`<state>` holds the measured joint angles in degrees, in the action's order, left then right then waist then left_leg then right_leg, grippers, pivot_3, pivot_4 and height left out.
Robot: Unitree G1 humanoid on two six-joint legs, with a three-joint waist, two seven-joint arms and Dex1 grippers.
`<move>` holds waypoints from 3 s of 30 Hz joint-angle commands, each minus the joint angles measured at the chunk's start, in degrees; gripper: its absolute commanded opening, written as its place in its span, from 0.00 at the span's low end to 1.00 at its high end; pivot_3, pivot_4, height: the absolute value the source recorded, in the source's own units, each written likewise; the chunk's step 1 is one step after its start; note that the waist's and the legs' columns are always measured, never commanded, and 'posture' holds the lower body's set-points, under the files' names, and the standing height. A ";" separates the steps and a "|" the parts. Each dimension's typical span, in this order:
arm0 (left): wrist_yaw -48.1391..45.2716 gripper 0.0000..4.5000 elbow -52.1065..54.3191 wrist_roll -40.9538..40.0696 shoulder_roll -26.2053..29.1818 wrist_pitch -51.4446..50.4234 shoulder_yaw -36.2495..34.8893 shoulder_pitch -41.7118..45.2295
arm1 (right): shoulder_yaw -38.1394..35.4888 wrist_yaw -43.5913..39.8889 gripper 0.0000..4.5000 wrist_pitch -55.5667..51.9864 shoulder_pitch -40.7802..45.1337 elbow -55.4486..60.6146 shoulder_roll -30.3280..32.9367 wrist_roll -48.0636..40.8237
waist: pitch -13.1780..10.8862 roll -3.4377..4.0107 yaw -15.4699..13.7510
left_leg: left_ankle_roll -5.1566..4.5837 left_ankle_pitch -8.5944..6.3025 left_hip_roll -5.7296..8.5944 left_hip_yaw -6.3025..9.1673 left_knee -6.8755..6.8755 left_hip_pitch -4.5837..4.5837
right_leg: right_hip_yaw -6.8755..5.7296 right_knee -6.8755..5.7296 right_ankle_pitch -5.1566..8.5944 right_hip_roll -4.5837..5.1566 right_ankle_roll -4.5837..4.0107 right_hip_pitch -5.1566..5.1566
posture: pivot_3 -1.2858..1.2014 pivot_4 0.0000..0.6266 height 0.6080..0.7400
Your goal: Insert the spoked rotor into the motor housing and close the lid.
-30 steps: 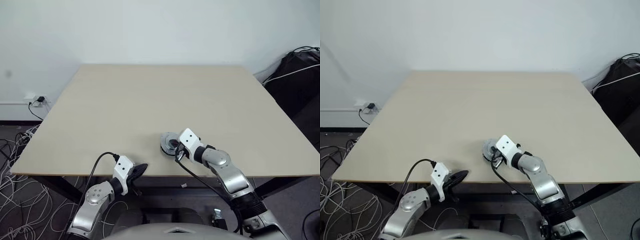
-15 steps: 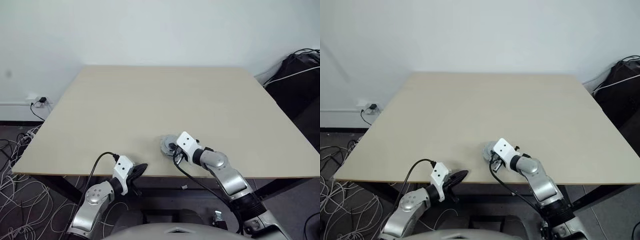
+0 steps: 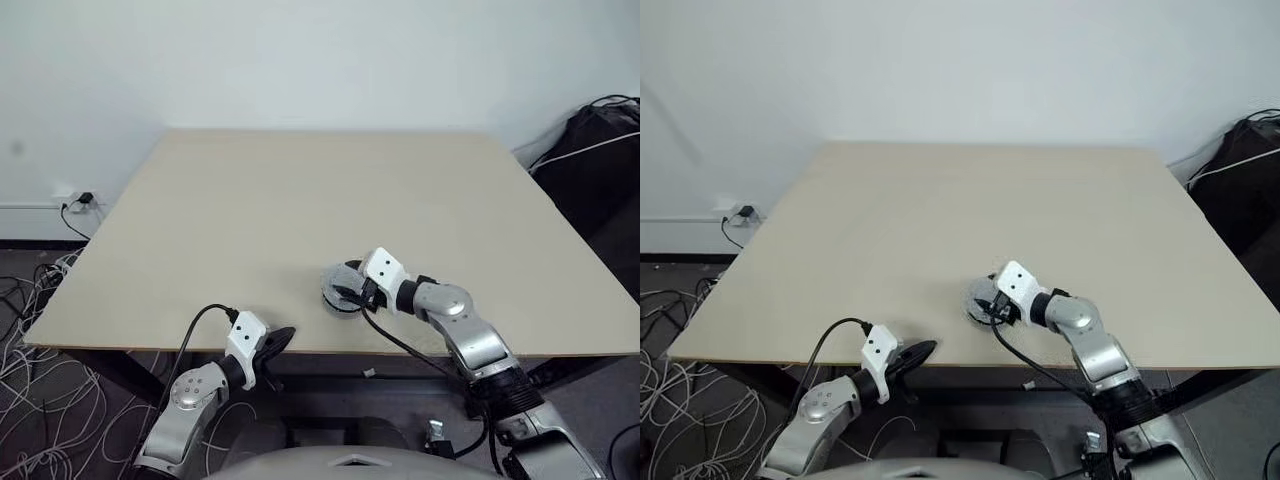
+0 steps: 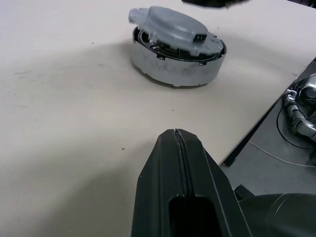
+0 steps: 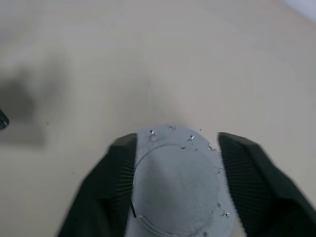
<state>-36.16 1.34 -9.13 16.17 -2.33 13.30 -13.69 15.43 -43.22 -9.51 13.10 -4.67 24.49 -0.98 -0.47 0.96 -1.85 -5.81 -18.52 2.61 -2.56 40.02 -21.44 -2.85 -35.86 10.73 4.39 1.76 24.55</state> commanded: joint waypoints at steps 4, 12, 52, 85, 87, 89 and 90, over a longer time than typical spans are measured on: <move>1.07 0.00 4.29 -0.25 0.01 -0.09 -0.61 -0.24 | 0.05 -6.56 1.00 4.82 5.57 -6.92 0.86 -0.96 | -0.01 0.02 0.10 | 0.00 0.00 0.00 0.00 0.00 -0.01 | 0.01 0.00 0.00 0.02 0.00 0.01 | 0.52 0.00 1.00; 2.45 0.00 6.08 -0.29 0.21 -0.43 -1.29 -1.77 | -0.34 -10.46 1.00 6.07 10.14 -14.85 0.10 -1.15 | -0.02 0.06 0.05 | -0.02 -0.01 0.00 0.00 0.00 -0.04 | 0.03 0.00 -0.01 0.04 -0.01 0.04 | 0.52 0.00 1.00; 3.20 0.00 7.49 -0.31 0.18 -1.21 -1.11 -1.95 | -1.14 -16.27 0.73 -6.44 11.96 -14.93 1.17 -3.56 | -0.03 0.27 0.05 | -0.01 -0.02 0.01 -0.01 -0.09 -0.15 | 0.05 0.00 -0.01 0.08 -0.08 0.16 | 0.52 0.00 1.00; 3.20 0.00 7.31 -0.29 0.18 -1.06 -1.06 -2.32 | 2.00 -11.31 0.73 -8.28 10.42 -15.21 0.53 0.67 | 0.00 0.24 0.10 | 0.01 -0.01 0.01 -0.01 -0.10 -0.07 | 0.05 -0.01 -0.01 0.08 -0.07 0.10 | 0.52 0.00 1.00; 3.23 0.00 7.31 -0.25 0.16 -1.09 -1.03 -2.30 | 2.18 -11.25 0.73 -8.26 10.45 -15.36 0.63 0.86 | 0.01 0.24 0.10 | 0.01 -0.01 0.01 -0.01 -0.10 -0.07 | 0.05 -0.01 -0.01 0.07 -0.07 0.10 | 0.52 0.00 1.00; 3.25 0.00 7.29 -0.24 0.14 -1.10 -1.02 -2.27 | 2.47 -11.56 0.73 -8.39 10.57 -15.44 0.87 1.07 | 0.01 0.24 0.10 | 0.01 -0.01 0.01 -0.01 -0.10 -0.06 | 0.04 -0.01 -0.01 0.07 -0.07 0.10 | 0.52 0.00 1.00; 3.24 0.00 7.28 -0.25 0.14 -1.10 -1.03 -2.27 | 2.67 -11.79 0.73 -8.48 10.64 -15.53 1.02 1.20 | 0.01 0.24 0.10 | 0.01 -0.01 0.01 -0.01 -0.10 -0.06 | 0.05 -0.01 -0.01 0.08 -0.07 0.10 | 0.52 0.00 1.00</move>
<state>-32.61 6.71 -9.14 16.20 -3.73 12.17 -16.54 17.16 -55.04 -16.97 23.52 -19.81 24.59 -1.49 -0.46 1.20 -1.75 -5.80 -18.53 2.61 -2.57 39.93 -21.50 -2.80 -35.86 10.72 4.47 1.69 24.65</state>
